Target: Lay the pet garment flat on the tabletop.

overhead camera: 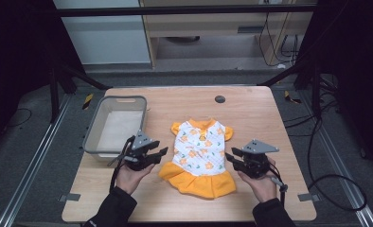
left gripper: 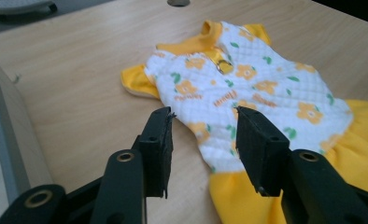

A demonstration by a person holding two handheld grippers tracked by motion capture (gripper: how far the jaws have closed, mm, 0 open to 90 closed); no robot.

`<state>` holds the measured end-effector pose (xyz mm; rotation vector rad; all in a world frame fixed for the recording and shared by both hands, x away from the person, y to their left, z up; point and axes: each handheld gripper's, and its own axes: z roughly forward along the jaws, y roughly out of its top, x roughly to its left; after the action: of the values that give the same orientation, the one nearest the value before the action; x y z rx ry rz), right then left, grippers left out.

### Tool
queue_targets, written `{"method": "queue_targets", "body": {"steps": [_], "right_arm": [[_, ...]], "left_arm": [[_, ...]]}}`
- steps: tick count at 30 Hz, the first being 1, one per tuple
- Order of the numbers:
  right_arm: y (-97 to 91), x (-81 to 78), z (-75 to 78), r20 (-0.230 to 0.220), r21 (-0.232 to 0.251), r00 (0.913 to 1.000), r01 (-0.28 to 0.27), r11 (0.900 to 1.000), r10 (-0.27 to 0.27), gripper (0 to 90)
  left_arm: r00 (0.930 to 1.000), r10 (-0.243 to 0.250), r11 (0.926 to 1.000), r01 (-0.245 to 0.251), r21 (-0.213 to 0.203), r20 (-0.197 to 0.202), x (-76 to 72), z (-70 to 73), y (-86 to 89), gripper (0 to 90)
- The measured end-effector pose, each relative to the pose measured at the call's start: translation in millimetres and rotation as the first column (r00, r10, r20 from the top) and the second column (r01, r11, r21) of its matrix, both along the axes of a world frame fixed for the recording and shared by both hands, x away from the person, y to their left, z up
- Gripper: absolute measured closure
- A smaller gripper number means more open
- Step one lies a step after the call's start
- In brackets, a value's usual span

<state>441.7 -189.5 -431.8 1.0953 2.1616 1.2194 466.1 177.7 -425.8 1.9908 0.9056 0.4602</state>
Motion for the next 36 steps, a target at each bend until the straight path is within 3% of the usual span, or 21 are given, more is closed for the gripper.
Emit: {"method": "queue_targets", "body": {"steps": [4, 8, 14, 18, 20, 23, 30, 34, 36], "right_arm": [[-2.9, -17.5, -10.7, -0.048, 0.009, 0.9984, -0.031, 0.9995, 0.031, 59.7], [-7.8, -30.9, -20.9, -0.09, -0.005, 0.9954, -0.033, 0.9994, 0.033, 57.9], [-11.0, -45.9, -46.1, -0.144, -0.05, 0.9893, -0.031, 0.9983, 0.023, 56.9], [-11.0, -44.3, -55.2, -0.175, -0.057, 0.9843, -0.031, 0.9979, 0.02, 56.7], [-11.3, -42.2, -58.0, -0.197, -0.036, 0.9803, -0.022, 0.9991, 0.014, 57.7], [-9.0, -40.7, -60.8, -0.214, -0.031, 0.9766, -0.032, 0.999, 0.025, 62.9], [-7.3, -38.4, -60.7, -0.257, -0.036, 0.9653, -0.057, 0.9977, 0.046, 85.1], [-12.4, -38.9, -54.3, -0.256, -0.014, 0.9653, -0.059, 0.9982, 0.053, 86.4], [-17.8, -38.1, -51.4, -0.249, -0.007, 0.9674, -0.047, 0.9989, 0.044, 86.3]], "left_arm": [[0.9997, -0.008, 0.9997, 0.009, 0.022, -0.024, -19.5, -8.5, 6.6, 59.7], [0.999, -0.011, 0.9994, 0.012, 0.032, -0.043, -30.1, -15.9, 7.7, 59.4], [0.9964, -0.024, 0.9978, 0.029, 0.06, -0.081, -32.1, -30.2, 2.3, 58.4], [0.9927, -0.027, 0.9944, 0.039, 0.098, -0.117, -29.0, -41.9, -1.5, 61.2], [0.9891, -0.027, 0.9928, 0.044, 0.112, -0.145, -25.5, -48.1, -2.9, 64.0], [0.9833, -0.027, 0.9912, 0.049, 0.123, -0.18, -22.4, -52.1, -4.6, 70.6], [0.973, -0.022, 0.9903, 0.053, 0.129, -0.23, -19.7, -54.5, -4.7, 84.3], [0.962, -0.02, 0.9934, 0.05, 0.103, -0.272, -25.8, -51.2, -3.0, 85.4], [0.9618, -0.024, 0.9929, 0.055, 0.106, -0.273, -31.0, -49.5, -2.8, 85.4]]}}
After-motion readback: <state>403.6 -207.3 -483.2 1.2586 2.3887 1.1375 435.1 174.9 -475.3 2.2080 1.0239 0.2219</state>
